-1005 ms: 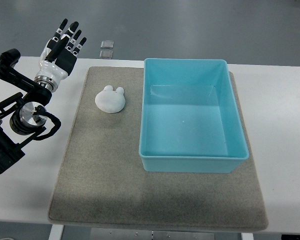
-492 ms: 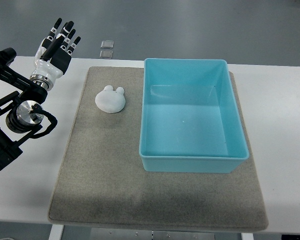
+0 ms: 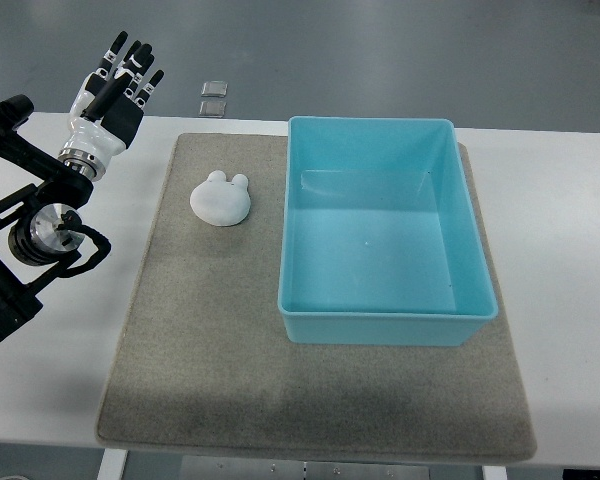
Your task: Place white toy into blue box with left hand
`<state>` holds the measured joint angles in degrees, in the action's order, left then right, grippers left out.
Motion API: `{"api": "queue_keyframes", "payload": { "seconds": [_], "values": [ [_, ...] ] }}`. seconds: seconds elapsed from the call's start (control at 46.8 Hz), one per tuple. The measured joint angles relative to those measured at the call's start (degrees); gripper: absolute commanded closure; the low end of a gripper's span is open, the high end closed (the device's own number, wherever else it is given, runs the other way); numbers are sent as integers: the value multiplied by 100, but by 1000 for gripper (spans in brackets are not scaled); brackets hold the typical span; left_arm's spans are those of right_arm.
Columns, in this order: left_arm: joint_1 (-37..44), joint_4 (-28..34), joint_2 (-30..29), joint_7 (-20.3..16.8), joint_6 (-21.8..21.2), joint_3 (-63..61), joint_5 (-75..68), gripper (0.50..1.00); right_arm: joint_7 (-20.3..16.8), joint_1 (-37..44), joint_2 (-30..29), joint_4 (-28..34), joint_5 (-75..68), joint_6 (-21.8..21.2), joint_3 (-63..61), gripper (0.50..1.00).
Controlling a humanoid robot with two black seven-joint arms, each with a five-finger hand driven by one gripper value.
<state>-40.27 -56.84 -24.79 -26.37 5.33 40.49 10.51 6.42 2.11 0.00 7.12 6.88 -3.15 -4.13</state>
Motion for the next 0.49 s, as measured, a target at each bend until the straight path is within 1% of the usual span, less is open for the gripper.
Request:
{"api": "queue_keyframes", "payload": {
  "seconds": [0.15,0.342,0.492],
  "values": [
    [0,15,-2,1,343,-4,-149,501,0,-3,0,0,0,1,0,564],
    [0,15,-95,1,431,-5,-320,501,0,-2,0,0,-1,1,0,564],
    [15,18,-110,-6,453,-3,-795,504,0,-3,0,0,-1,1,0,564]
  ]
}}
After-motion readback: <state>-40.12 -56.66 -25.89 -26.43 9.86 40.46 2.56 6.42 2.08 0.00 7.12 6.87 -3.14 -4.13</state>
